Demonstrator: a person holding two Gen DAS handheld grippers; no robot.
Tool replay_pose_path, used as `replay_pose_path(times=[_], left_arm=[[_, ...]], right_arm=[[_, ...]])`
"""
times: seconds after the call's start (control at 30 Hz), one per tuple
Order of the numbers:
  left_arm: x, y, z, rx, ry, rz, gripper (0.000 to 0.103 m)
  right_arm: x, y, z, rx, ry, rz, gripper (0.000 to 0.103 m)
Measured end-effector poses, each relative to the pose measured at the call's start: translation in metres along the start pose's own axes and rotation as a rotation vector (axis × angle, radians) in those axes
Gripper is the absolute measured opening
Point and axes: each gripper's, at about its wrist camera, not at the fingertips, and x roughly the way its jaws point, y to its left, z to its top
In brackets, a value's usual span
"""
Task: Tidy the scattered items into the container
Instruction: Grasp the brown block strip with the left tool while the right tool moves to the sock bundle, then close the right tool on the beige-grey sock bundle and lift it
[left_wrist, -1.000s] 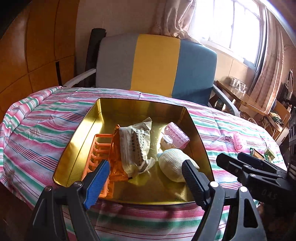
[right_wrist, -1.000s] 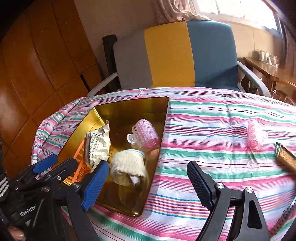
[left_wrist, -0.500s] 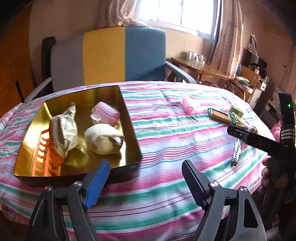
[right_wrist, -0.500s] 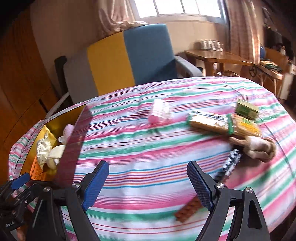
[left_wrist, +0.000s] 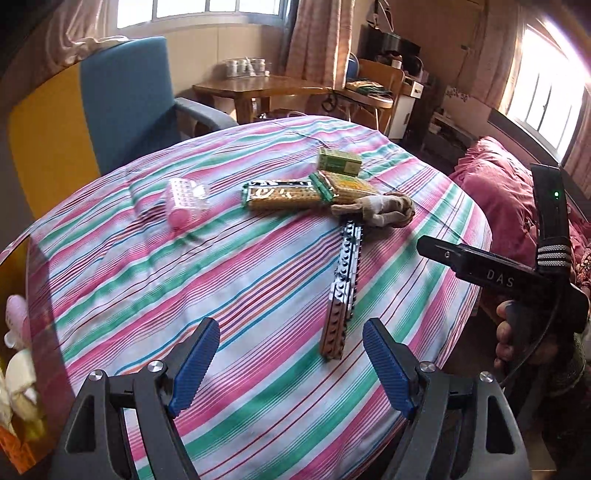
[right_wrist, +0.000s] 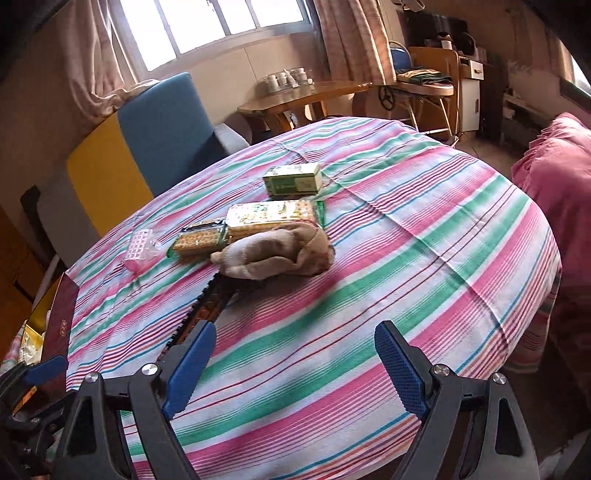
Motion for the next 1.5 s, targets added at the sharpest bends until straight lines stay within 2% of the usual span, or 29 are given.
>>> replay_pose_path(times=[0.3,0.4,0.5,0.53,0.6,0.73,0.87,1.0,1.13,1.23,1.37,1.5], left_arm=[[0.055,-0.020,0.034,0.078,0.087,-0.029,0.080],[0.071,-0.025,0.040,0.089,0.114,-0.041,0.080],[0.085,-0.028,0.044,0.085,0.142,-0.046,0.067],[0.090,-0.028,0.045,0.078,0.150,-0.042,0.059],[0.096,-0.025,0.045,0.054,0.162,-0.039,0.051],[0.091,-0.018,0.044,0.027,0.148,-0.023,0.032],[0.080,-0.002,0.033,-0.036,0.147,-0.041,0.030],[0.068,0.010,0.019,-0.085,0.142,-0.043,0.028],[0.051,0.023,0.002,-0.152,0.137,-0.035,0.028],[0.037,0.036,-0.011,-0.197,0.123,-0.015,0.028],[0.018,0.054,-0.032,-0.253,0.107,0.008,0.028],[0.004,0.068,-0.052,-0.305,0.097,0.023,0.028]], right_arm=[[0.012,-0.026,-0.005,0.059,0.027,-0.009,0.089],[0.014,-0.025,-0.008,0.045,0.026,-0.006,0.093],[0.016,-0.021,-0.011,0.024,0.020,-0.005,0.099],[0.017,-0.020,-0.012,0.017,0.017,-0.007,0.101],[0.018,-0.018,-0.013,0.003,0.013,-0.012,0.103],[0.018,-0.018,-0.011,-0.003,0.015,0.001,0.103],[0.014,-0.027,0.007,0.043,-0.004,0.068,0.103],[0.019,-0.024,0.037,0.021,-0.054,0.074,0.103],[0.045,-0.009,0.061,-0.012,-0.020,0.107,0.102],[0.064,0.003,0.063,-0.033,0.037,0.122,0.097],[0.073,0.027,0.044,-0.108,0.131,0.186,0.071],[0.059,0.052,0.015,-0.202,0.165,0.233,0.064]])
